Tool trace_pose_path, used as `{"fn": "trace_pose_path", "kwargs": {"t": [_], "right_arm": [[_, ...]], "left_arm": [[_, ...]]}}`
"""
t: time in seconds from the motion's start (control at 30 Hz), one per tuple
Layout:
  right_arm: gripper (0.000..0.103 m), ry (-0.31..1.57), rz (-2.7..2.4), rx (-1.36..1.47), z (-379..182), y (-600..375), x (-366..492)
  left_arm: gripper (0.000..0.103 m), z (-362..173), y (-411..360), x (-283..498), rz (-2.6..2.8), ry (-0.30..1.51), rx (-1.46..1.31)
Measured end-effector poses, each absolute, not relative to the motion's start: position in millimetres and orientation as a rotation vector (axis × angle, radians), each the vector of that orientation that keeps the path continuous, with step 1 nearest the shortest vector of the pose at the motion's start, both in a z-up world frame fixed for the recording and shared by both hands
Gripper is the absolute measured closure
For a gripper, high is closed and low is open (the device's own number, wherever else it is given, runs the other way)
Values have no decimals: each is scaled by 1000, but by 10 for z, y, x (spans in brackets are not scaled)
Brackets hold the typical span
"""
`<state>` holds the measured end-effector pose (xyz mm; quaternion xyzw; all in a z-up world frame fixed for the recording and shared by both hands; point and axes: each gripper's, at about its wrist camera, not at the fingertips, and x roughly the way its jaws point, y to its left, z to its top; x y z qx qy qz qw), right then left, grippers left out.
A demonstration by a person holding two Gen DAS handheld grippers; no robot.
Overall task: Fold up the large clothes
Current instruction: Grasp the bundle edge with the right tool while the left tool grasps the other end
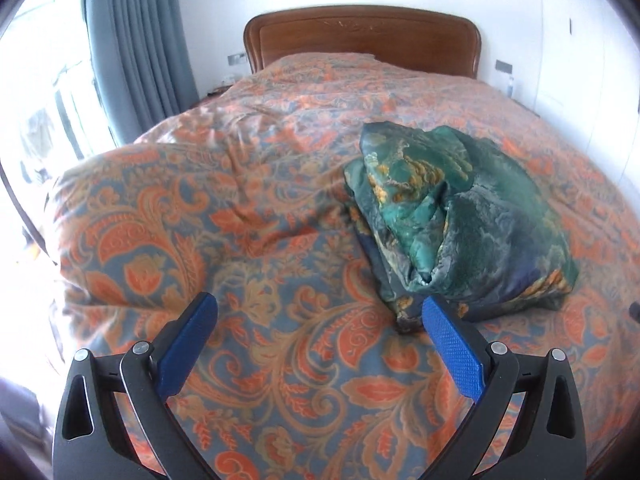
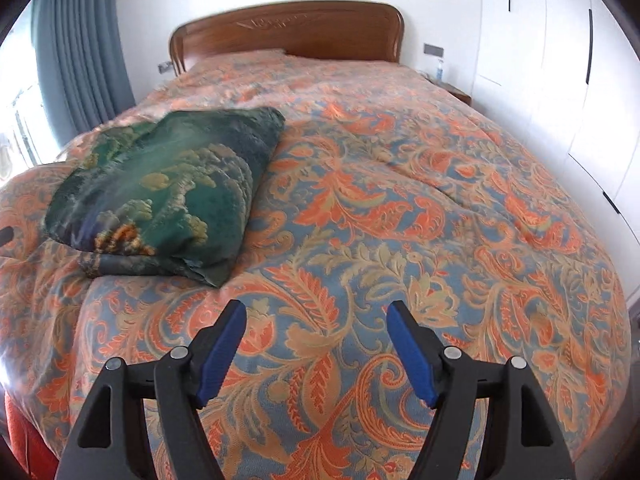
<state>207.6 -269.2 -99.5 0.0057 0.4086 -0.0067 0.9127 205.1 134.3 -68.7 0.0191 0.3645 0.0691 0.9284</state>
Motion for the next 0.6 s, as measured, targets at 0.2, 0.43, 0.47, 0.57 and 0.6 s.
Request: {"fn": "trace_pose_path", "kwargs": {"t": [0.2,0.43,0.47,0.57,0.6], "right_arm": [[29,837,-14,-21,-1017,-2618,2052],[29,806,179,190,-960,-2741,2110],[29,811,229,245,-930,-2782,2191],[28,799,317,394,-822,-2957,2536],[27,783,342,420,-790,-2983,2653]], "left_arm": [[1,-749,1355,2104,141,764,47],[1,-733,1816,2491,-170,857,-273],[1,-725,1944,2605,-262,873,-389],[1,-853,2252,3080,-453,959,-706],[1,-936,2312,3259,-494,967,-777]]}}
